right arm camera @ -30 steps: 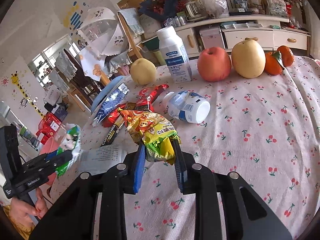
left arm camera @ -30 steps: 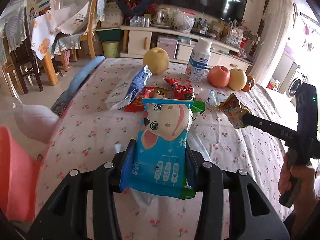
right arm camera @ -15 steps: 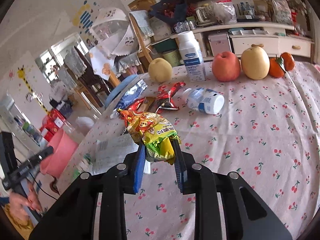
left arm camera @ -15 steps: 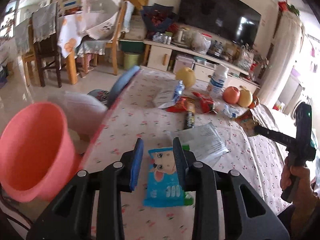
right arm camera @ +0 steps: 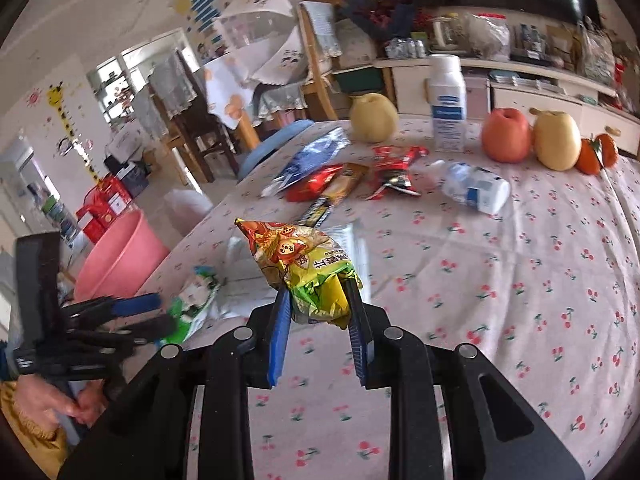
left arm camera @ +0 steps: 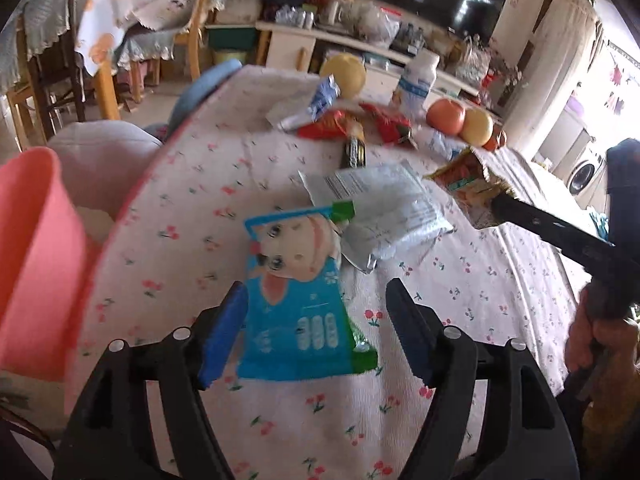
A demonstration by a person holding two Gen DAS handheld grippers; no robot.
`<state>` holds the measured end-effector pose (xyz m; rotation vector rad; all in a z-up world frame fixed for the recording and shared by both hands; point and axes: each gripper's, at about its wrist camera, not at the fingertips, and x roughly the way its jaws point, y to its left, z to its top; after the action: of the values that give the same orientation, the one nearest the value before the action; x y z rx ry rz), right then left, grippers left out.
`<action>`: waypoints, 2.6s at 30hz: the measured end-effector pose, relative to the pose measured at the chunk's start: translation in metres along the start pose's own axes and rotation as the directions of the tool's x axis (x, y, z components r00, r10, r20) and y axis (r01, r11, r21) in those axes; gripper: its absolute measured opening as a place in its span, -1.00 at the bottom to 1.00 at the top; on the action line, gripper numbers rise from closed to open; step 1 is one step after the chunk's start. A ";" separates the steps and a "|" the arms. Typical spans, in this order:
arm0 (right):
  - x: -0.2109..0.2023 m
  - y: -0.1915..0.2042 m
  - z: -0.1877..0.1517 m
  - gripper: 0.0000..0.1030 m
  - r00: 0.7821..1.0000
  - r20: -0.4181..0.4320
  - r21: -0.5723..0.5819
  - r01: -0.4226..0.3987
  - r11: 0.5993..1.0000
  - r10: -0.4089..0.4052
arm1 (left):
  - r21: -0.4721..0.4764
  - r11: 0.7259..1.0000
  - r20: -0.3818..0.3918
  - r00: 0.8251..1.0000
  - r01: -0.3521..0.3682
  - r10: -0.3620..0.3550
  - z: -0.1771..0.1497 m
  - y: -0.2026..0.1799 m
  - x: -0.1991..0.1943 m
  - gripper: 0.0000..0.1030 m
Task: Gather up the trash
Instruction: 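Lift the wet-wipe pack and yellow snack bag and carry both over the pink bucket, then open both tools to drop the wet-wipe pack and snack bag into the bucket, then move the left tool to the white paper packet while the right tool approaches the white yogurt bottle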
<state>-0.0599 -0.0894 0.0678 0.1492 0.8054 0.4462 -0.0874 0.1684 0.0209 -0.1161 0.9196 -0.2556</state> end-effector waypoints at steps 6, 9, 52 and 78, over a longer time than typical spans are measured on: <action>-0.001 0.021 -0.005 -0.45 1.000 -0.006 -0.038 -0.014 0.999 0.013 | -0.018 1.000 0.003 1.000 -0.012 0.012 0.001 0.002 0.014 0.36; 0.000 0.029 -0.009 -0.45 1.000 -0.015 -0.043 -0.015 0.999 0.014 | -0.027 0.999 0.008 1.000 -0.030 0.030 -0.001 0.008 0.017 0.04; 0.109 0.304 0.050 0.16 0.943 -0.115 -0.193 -0.329 0.924 0.312 | -0.498 0.847 0.229 0.913 -0.188 0.337 -0.023 0.239 -0.133 0.15; 0.013 0.202 0.020 0.73 0.992 0.086 -0.175 0.102 0.979 -0.088 | -0.333 0.926 0.316 0.904 -0.179 0.288 -0.022 0.136 -0.158 0.80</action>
<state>-0.1044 0.0983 0.1327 -0.0390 0.6887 0.4176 -0.1735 0.3421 0.1015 -0.3172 0.5902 0.1330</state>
